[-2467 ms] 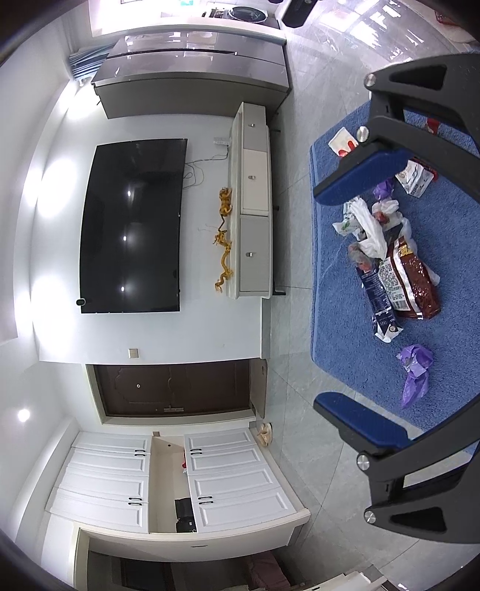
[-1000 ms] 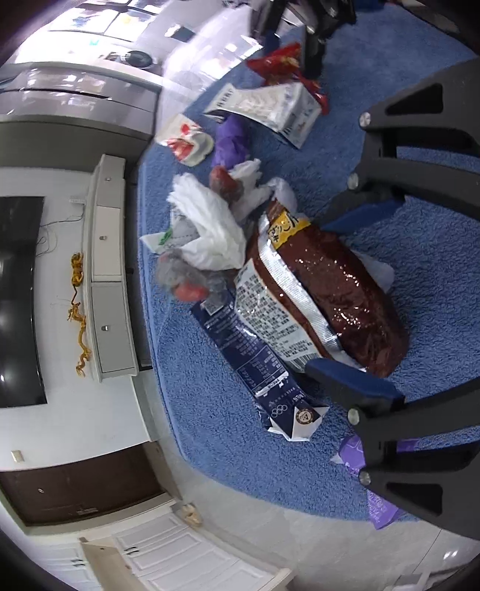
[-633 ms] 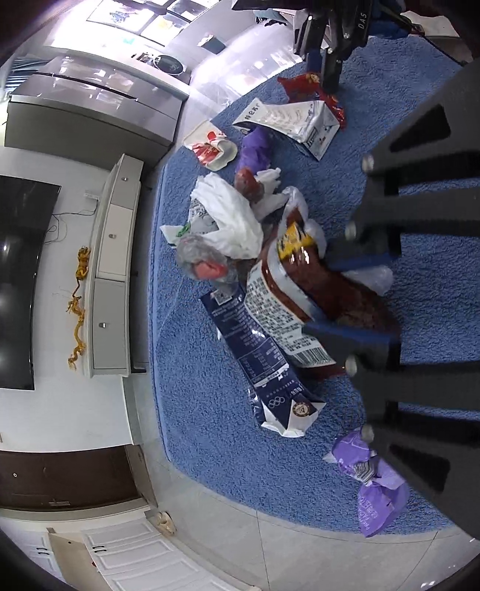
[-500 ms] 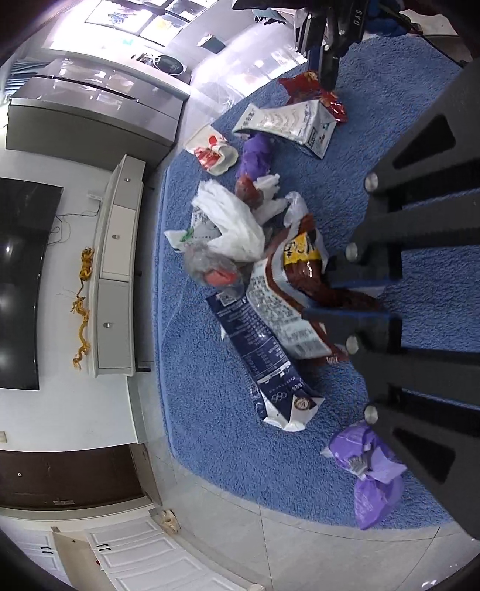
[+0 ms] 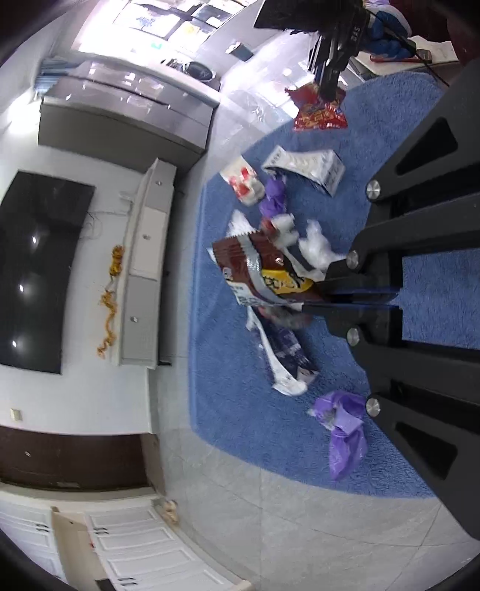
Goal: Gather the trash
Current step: 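Carry both held wrappers over the trash bin with both tools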
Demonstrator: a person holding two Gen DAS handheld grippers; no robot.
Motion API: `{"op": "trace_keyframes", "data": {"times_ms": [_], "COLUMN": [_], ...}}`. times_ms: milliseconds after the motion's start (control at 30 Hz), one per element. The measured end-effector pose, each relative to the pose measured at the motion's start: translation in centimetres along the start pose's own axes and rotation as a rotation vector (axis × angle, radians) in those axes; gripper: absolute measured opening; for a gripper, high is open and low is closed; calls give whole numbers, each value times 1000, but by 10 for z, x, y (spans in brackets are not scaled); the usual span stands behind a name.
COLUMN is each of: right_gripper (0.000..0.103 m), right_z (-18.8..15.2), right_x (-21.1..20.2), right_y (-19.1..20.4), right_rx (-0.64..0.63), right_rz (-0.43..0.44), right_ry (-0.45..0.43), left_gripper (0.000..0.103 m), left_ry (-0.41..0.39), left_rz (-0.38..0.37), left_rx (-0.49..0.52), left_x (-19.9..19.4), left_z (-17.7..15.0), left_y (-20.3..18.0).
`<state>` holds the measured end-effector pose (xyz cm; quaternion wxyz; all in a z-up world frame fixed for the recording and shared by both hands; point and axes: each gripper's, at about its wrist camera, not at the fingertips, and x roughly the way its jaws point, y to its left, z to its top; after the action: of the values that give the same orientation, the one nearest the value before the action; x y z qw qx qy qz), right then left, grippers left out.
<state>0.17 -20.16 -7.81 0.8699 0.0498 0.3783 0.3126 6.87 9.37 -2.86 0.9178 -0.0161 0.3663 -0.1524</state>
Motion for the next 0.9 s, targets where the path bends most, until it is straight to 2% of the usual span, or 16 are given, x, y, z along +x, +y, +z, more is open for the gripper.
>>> {"op": "trace_keyframes", "data": {"times_ms": [100, 233, 367, 533, 700, 900], "right_gripper": [12, 12, 12, 12, 12, 12], "right_z": [1, 2, 0, -3, -19, -50], "right_x": [-11, -34, -62, -94, -100, -90], "right_y": [-5, -32, -74, -142, -219, -294], "right_rx": [16, 105, 236, 430, 644, 852], "right_rz": [-12, -86, -205, -362, -503, -600], "right_ry": [-49, -128, -190, -248, -280, -272], "left_gripper": [3, 3, 3, 3, 3, 3], "left_ry": [-15, -17, 17, 109, 231, 367], "left_rz": [-60, -147, -260, -364, -407, -358], "left_rx": [40, 109, 150, 182, 197, 226], "left_x": [-2, 15, 54, 117, 196, 299], "left_z": [16, 42, 70, 94, 100, 87], "left_y": [-27, -80, -146, -230, -309, -383]}}
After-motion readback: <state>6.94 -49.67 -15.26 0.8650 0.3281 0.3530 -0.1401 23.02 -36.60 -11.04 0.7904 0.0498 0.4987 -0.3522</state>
